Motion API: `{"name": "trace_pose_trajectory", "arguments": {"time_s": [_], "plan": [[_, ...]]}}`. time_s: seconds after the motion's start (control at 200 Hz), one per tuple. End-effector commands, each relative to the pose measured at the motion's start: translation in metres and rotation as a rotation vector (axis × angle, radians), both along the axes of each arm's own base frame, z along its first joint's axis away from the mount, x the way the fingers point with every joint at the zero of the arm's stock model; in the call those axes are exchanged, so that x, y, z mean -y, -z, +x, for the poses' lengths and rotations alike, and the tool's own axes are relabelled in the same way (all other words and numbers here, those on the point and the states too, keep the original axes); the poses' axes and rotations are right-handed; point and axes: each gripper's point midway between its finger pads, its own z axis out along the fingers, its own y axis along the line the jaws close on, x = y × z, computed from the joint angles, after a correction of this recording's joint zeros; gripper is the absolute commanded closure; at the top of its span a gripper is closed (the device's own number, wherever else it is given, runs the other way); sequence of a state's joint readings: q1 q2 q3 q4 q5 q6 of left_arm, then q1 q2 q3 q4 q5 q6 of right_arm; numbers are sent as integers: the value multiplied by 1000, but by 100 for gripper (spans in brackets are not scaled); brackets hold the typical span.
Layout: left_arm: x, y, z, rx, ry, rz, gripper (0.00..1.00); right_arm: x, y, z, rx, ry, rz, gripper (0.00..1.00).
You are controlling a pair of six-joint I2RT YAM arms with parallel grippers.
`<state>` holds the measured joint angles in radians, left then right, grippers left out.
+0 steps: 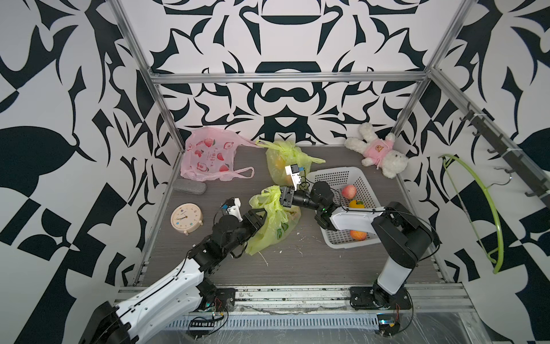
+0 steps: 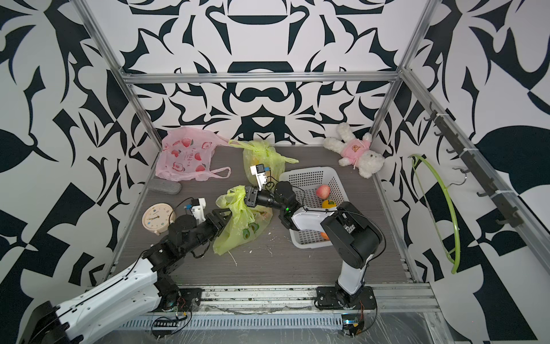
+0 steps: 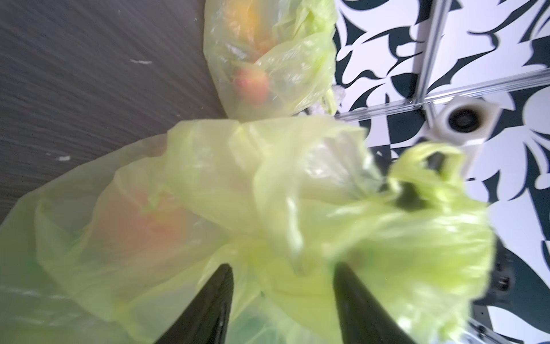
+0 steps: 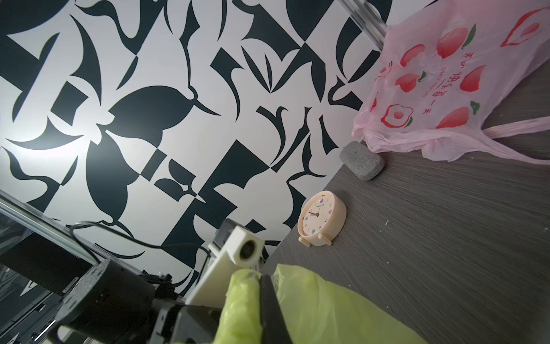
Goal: Place the peach into a plastic bag & tie a knot
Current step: Cross the plastic bag at the center of the board, then tie the plastic bag at the center of the board.
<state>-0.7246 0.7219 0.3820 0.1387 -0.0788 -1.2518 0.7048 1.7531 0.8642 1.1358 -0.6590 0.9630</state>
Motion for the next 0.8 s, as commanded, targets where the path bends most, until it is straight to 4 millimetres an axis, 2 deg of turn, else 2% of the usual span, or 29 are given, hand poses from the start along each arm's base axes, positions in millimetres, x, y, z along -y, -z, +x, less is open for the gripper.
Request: {"name": "trace_pose_trajectory", "arguments": {"time_s": [0.0,0.19,0.31,0.42,0.54,0.695,0.795], "plan": [[-17,-4,-9,-5,-14,74,41,3,-29,-5,81,-18,70,100],[-22,-49,-11,77,5,47,44,4,-28,-6,83,-24,67,100],[-11,-74,-4,102,45,-13,49,5,-27,-7,86,-24,59,100],[2,-89,6,106,80,-95,49,5,-27,-8,91,-26,53,100],[10,-95,19,82,85,-173,48,4,-27,-8,94,-30,51,100],[13,-90,27,59,75,-184,48,4,-27,-9,95,-37,47,100],[11,-86,31,53,62,-193,52,4,-27,-10,98,-39,46,100]]}}
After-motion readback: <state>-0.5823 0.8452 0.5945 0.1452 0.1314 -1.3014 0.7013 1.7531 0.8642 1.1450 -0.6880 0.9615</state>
